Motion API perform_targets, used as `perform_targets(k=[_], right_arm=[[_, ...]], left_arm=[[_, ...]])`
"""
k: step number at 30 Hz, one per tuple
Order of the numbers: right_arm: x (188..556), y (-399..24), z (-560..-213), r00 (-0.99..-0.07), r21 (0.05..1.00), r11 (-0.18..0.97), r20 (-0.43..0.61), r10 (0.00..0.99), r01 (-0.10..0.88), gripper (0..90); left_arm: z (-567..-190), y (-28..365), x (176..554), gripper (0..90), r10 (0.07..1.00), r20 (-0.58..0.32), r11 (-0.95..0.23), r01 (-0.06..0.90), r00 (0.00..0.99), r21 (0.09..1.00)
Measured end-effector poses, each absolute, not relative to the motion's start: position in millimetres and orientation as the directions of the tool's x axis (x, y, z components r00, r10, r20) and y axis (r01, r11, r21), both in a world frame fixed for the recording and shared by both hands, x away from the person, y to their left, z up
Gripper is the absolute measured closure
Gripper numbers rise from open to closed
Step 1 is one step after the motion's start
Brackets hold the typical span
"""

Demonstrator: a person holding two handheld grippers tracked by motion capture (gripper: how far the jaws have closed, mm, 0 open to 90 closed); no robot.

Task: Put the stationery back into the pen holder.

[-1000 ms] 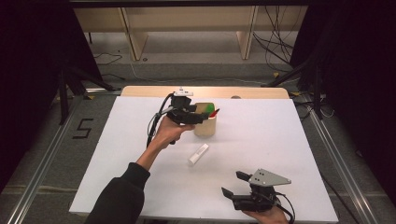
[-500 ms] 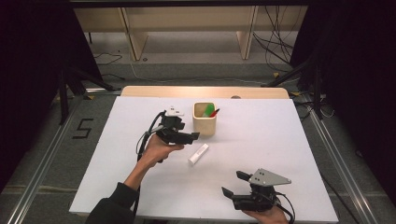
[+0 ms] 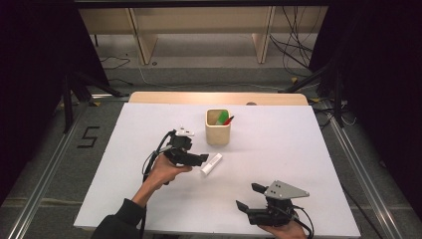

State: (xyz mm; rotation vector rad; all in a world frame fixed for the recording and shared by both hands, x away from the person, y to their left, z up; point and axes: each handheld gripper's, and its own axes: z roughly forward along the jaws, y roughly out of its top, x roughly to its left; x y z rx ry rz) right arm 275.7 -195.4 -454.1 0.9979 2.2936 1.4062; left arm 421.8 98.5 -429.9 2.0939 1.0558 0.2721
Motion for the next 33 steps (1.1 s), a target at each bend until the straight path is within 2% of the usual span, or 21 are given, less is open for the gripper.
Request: perform_targets(k=[26,33], right_arm=[[276.4,-194.5,-456.3,-0.726,0.857,0.298,0.12,0.678,0.42,24.1],[276.8,-194.2,-457.0,-0.727,0.854,0.304,0.119,0.676,0.422,24.0]], left_arm=[[-457.9,72.9,413.5,18.6,0.756,-0.057,-0.492,0.623,0.652,0.608],[-460.9,70.0,413.2,22.1,0.761,-0.06,-0.495,0.637,0.646,0.591]])
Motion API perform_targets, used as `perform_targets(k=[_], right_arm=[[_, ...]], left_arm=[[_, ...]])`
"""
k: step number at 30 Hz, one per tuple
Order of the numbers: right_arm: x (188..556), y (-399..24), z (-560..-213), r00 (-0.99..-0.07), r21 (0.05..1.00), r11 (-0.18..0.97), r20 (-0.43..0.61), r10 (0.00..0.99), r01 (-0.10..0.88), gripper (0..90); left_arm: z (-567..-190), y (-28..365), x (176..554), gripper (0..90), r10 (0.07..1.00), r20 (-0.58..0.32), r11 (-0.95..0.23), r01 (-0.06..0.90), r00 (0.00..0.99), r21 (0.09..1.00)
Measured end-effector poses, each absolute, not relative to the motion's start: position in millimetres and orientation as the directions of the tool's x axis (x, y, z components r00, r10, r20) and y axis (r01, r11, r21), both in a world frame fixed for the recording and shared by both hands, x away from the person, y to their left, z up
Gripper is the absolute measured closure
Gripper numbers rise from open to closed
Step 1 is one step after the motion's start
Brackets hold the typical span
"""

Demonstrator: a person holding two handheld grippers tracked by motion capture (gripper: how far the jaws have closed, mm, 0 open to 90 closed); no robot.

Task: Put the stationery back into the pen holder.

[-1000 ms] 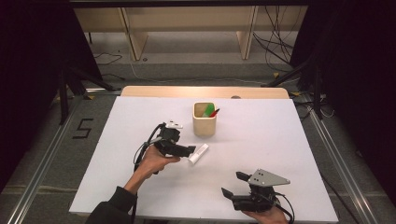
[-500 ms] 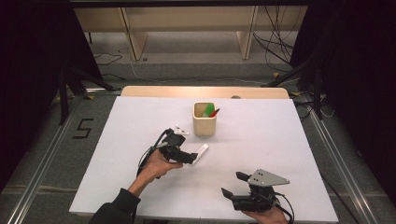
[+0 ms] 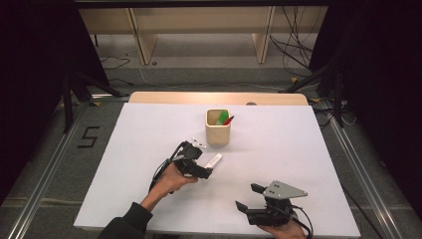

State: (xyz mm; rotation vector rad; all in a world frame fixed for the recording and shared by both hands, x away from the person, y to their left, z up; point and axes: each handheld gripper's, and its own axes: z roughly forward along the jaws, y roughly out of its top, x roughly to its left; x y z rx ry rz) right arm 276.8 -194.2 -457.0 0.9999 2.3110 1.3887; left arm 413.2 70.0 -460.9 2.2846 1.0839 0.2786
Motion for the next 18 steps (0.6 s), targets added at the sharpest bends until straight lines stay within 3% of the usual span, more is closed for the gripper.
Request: perform_targets(k=[18], right_arm=[[276.9,-192.8,-457.7,-0.727,0.854,0.3,0.124,0.675,0.424,24.1]], left_arm=[[-474.2,56.1,412.2,43.5,0.753,-0.027,-0.528,0.627,0.658,0.572]])
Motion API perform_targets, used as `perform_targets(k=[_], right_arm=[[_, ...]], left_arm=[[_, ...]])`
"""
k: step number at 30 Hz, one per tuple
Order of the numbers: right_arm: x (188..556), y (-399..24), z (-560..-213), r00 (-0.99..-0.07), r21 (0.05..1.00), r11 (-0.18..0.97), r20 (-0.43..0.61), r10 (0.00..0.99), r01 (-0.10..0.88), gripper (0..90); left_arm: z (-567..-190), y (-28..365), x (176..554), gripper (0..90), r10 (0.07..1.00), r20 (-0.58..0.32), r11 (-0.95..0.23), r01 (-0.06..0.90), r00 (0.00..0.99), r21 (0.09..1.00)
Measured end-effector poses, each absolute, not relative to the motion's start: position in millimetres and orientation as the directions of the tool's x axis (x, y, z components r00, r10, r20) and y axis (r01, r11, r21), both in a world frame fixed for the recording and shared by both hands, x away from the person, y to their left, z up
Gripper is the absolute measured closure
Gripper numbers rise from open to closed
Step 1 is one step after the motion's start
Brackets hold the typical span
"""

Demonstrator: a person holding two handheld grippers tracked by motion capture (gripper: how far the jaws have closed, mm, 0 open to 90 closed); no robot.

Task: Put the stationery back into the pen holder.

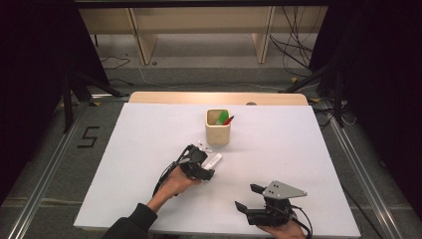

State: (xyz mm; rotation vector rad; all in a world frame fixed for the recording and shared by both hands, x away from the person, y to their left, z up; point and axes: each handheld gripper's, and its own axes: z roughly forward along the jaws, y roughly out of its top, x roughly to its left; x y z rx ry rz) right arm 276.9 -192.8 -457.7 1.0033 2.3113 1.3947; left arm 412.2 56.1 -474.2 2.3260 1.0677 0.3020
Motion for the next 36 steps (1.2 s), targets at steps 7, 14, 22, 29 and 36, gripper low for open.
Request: perform_targets(k=[7,14,22,29,36], right_arm=[[276.3,-192.4,-457.6,-0.731,0.854,0.306,0.12,0.672,0.421,24.1],[276.4,-191.7,-458.3,-0.734,0.853,0.31,0.119,0.669,0.42,24.1],[276.4,-191.8,-458.1,-0.734,0.853,0.309,0.12,0.669,0.421,24.2],[276.4,-192.4,-457.7,-0.734,0.854,0.309,0.119,0.669,0.419,24.2],[276.7,-192.8,-457.8,-0.731,0.854,0.306,0.119,0.672,0.42,24.2]], left_arm=[[-476.8,54.9,412.5,50.1,0.744,-0.017,-0.539,0.614,0.668,0.577],[-477.2,53.3,410.4,63.2,0.741,-0.018,-0.534,0.605,0.671,0.591],[-477.1,54.0,410.0,66.6,0.734,-0.013,-0.541,0.595,0.679,0.594],[-474.8,60.9,414.0,66.8,0.721,-0.058,-0.53,0.603,0.691,0.596],[-466.8,65.9,413.9,66.8,0.703,-0.091,-0.524,0.601,0.705,0.604]])
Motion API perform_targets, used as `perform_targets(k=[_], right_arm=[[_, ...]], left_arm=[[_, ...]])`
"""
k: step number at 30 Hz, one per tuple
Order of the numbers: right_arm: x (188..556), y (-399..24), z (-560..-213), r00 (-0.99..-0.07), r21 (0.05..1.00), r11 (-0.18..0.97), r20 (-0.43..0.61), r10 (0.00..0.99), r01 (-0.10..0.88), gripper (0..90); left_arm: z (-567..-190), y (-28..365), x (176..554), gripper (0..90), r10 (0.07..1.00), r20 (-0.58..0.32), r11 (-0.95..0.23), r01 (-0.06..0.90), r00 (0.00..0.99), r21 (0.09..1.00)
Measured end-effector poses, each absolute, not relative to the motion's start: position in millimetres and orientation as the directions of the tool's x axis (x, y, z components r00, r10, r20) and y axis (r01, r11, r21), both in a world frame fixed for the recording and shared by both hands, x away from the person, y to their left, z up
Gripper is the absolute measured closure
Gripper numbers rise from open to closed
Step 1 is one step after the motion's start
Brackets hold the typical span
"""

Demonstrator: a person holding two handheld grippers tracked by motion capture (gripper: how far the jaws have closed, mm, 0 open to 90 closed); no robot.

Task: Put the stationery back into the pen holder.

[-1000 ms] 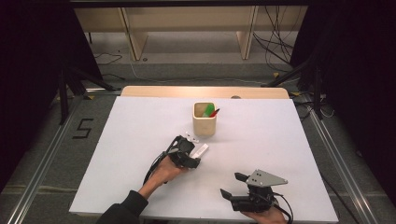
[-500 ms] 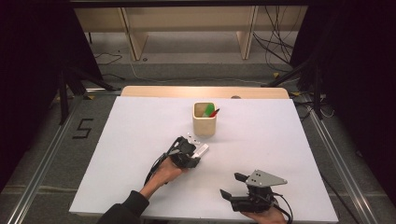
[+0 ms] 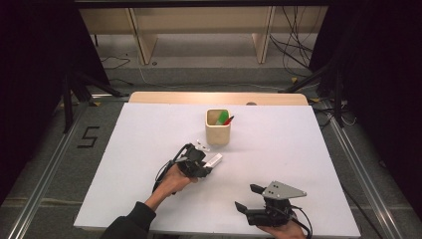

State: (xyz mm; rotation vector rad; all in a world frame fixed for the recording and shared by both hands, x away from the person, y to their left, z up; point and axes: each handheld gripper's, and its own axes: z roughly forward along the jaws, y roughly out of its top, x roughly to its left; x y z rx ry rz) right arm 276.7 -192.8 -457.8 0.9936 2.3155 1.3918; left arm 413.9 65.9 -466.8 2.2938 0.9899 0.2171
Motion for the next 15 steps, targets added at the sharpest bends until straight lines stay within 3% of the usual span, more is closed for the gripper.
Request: perform_targets(k=[15], right_arm=[[274.7,-192.0,-456.0,-0.734,0.862,0.316,0.09,0.674,0.396,24.1]], left_arm=[[-441.0,79.2,408.2,66.9,0.639,-0.175,-0.526,0.591,0.749,0.611]])
